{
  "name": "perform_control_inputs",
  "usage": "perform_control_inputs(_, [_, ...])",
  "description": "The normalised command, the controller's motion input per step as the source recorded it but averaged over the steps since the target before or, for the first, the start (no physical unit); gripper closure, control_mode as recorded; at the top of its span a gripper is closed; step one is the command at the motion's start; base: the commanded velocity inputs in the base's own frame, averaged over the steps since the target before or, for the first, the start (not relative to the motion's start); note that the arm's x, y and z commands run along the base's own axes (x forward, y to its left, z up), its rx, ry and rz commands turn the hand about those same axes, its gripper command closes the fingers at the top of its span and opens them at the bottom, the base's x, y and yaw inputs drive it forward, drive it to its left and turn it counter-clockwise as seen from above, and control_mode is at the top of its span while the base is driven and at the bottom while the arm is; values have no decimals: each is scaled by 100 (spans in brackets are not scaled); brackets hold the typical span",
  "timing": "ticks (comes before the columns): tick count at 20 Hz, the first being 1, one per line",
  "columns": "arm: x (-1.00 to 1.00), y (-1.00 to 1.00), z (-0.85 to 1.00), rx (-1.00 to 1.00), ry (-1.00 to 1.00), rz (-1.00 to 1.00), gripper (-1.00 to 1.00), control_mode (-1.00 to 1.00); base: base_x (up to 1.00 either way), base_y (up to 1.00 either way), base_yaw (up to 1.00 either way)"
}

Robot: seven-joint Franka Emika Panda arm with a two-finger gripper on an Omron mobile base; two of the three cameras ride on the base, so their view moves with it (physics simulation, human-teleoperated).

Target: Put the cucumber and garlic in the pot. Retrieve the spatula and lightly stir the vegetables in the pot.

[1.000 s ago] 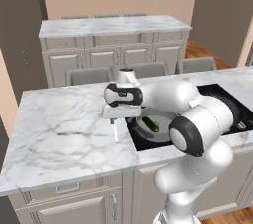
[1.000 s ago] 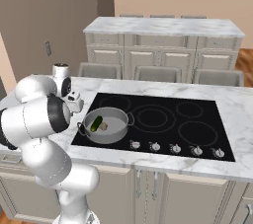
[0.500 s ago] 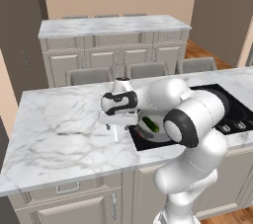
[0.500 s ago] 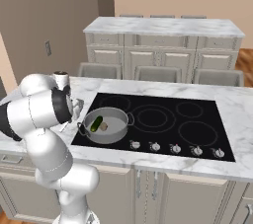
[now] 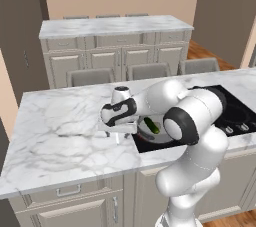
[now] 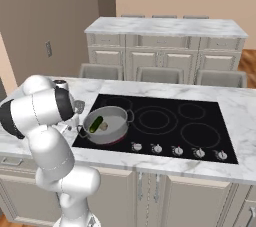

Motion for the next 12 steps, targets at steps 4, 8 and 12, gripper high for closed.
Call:
perform_control_inputs(4, [-1,0,27,-3,-5,0,-100,-100,0,0,0])
perform_control_inputs(8, [-12,0,7,-5,-1,0,-100,-100,0,0,0])
perform_control_inputs(12, [0,0,-5,-11,1,0,-100,-100,0,0,0])
